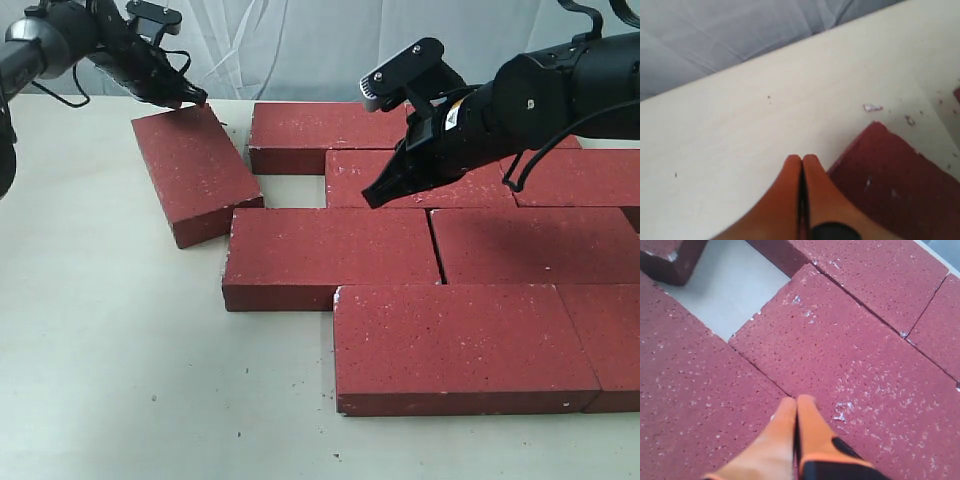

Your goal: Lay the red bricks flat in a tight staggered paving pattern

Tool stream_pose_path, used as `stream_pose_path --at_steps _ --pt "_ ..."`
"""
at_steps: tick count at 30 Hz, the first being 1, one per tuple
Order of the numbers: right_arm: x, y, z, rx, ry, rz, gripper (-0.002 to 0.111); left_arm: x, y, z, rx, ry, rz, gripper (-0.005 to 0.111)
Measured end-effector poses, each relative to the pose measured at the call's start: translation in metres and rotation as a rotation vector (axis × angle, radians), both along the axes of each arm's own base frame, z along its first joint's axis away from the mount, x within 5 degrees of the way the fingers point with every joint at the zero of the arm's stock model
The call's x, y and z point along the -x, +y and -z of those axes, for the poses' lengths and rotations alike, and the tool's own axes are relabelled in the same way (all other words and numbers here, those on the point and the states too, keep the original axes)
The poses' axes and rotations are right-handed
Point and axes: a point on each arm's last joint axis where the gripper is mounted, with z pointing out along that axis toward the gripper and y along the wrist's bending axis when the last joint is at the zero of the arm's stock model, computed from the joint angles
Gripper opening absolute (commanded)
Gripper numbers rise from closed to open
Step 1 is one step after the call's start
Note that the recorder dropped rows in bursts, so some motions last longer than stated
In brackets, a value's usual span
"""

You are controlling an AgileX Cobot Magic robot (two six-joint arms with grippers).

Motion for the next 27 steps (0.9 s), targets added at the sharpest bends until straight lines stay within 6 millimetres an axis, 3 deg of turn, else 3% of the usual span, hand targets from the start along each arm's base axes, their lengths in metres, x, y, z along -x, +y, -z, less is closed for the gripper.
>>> stream_pose_path --at_steps 4,8,11,12,14,18,22,27 --pt "0.0 0.0 0.0 -0.001 -0.003 0.0 -0.001 0.014 0.001 -0.025 -0.035 0.088 0.042 0.0" --pt "0.003 0.007 0.0 0.003 -0.008 -0.029 -0.001 0.021 0.017 -0.042 -0.194 0.126 0.011 0.0" --pt "0.006 0.039 0.0 0.028 -0.054 -0.177 -0.001 0.027 0.038 -0.053 -0.22 0.174 -0.031 0.0" --pt "0.002 0.05 0.0 0.025 -0.053 -0.201 -0.001 0.028 0.045 -0.057 -0.211 0.177 -0.048 0.0" --pt "-0.025 0.074 -0.001 0.019 0.03 -0.212 -0.001 0.028 0.061 -0.06 -0.148 0.183 -0.087 0.0" --pt "-0.07 0.109 0.011 0.027 0.148 -0.24 -0.001 0.022 0.058 -0.064 0.02 0.112 -0.105 0.0" --pt "-0.098 0.128 0.035 0.024 0.159 -0.248 -0.001 0.016 0.052 -0.056 0.092 0.084 -0.09 0.0" --pt "-0.114 0.139 0.063 0.024 0.167 -0.249 -0.001 0.013 0.051 -0.03 0.096 0.124 -0.079 0.0"
